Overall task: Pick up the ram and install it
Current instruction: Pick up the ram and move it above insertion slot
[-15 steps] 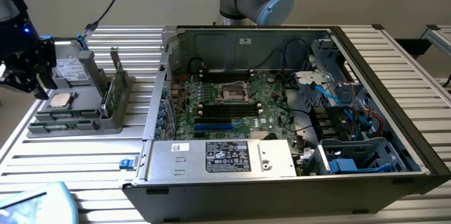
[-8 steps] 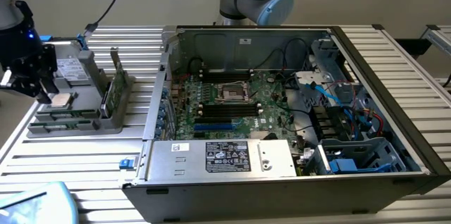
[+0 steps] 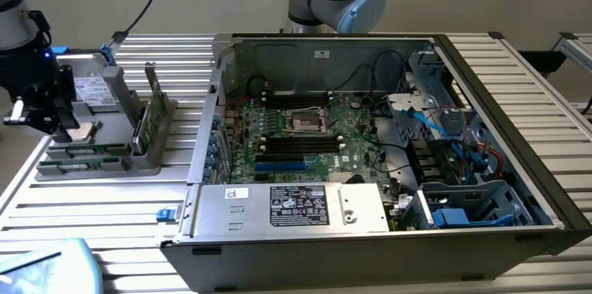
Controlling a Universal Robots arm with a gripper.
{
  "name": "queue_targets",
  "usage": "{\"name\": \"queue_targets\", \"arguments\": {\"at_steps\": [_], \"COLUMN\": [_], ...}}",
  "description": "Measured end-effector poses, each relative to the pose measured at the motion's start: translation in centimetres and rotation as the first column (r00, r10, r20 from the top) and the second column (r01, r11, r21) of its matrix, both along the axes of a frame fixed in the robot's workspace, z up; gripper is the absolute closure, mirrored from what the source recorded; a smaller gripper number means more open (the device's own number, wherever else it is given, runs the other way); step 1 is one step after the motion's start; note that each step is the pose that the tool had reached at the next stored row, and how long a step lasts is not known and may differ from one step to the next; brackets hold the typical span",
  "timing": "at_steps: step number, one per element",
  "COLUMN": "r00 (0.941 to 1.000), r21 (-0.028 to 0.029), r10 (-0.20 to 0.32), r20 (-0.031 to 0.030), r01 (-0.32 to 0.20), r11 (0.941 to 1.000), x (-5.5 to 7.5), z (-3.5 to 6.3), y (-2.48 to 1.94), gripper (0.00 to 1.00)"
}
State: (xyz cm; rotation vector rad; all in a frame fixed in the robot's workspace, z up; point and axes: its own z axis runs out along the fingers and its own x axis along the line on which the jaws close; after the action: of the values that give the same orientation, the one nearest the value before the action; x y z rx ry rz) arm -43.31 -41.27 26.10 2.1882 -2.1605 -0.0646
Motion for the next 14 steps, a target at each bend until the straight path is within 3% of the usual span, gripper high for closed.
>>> {"name": "queue_targets", "arguments": {"at_steps": [7,14], "r00": [0.9971,0.9951], "r21": [0.0008,0.001], "r10": [0.076,0.099], "r20": [-0.0002,0.0002], "r01": [-0.076,-0.099], "r11": [0.9971,0.9951], "x": [0.0,0.0], "z": [-1.24,-2.52], "y": [-0.27,-0.75], "gripper": [0.63,0.63]}}
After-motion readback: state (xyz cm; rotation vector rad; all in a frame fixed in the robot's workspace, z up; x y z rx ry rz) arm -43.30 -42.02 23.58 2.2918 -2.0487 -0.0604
